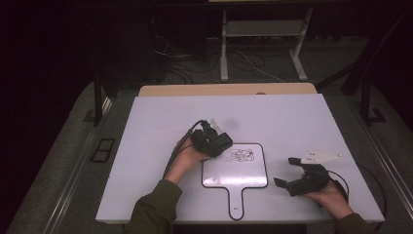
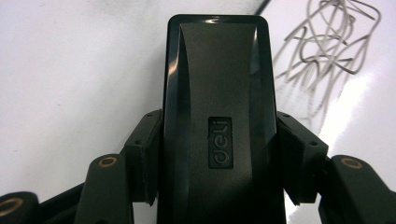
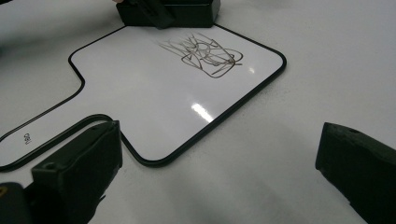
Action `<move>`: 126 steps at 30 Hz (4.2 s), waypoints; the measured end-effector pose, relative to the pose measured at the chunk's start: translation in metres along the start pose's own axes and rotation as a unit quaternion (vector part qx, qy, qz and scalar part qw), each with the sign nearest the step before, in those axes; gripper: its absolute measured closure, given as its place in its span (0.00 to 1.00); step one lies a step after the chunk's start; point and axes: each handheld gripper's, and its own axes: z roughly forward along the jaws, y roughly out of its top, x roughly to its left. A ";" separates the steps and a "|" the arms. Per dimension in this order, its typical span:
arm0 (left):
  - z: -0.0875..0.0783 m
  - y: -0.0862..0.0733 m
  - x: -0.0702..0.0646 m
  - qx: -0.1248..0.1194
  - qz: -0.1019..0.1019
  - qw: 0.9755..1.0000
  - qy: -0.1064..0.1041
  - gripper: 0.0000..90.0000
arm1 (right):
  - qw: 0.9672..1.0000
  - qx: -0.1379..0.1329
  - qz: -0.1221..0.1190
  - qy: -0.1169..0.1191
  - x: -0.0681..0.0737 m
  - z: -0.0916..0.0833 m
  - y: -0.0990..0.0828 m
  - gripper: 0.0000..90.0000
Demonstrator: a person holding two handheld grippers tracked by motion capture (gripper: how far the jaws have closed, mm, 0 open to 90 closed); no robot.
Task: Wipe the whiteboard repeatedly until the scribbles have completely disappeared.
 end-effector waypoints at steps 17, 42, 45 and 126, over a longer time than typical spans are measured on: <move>-0.004 -0.001 -0.041 0.011 0.045 0.998 -0.037 0.44 | 1.000 0.001 -0.003 0.000 0.001 -0.001 0.000 0.00; 0.017 0.028 -0.015 -0.001 0.026 0.999 -0.018 0.44 | 1.000 0.002 0.000 -0.001 0.001 0.000 0.000 0.00; 0.017 0.030 -0.024 0.005 0.038 0.999 -0.023 0.44 | 1.000 0.001 -0.001 -0.001 0.001 0.000 0.000 0.00; 0.036 0.065 -0.062 0.000 0.111 0.992 -0.062 0.44 | 1.000 -0.004 -0.001 -0.001 0.000 -0.005 0.000 0.00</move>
